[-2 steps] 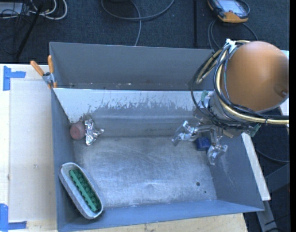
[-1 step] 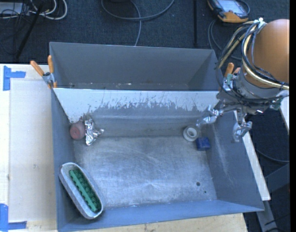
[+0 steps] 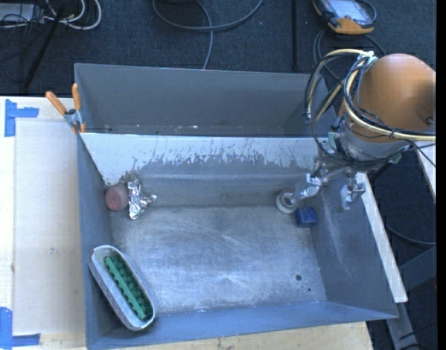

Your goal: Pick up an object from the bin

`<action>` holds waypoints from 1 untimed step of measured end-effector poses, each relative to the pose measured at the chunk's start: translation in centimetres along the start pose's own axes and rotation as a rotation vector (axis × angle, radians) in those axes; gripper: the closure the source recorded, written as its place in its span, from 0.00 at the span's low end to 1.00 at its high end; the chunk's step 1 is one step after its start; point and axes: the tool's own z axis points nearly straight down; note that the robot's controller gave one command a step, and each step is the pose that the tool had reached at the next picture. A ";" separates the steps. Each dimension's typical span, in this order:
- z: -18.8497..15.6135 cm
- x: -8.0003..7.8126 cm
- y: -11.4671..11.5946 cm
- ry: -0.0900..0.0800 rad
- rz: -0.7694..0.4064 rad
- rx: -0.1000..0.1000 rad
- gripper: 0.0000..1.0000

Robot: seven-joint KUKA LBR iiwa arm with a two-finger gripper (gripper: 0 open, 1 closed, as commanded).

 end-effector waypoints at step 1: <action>6.0 1.9 0.0 -0.022 -0.389 0.007 0.00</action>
Offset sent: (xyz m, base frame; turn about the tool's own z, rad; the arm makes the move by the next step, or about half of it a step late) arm -0.0057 -0.0331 -0.0614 -0.3868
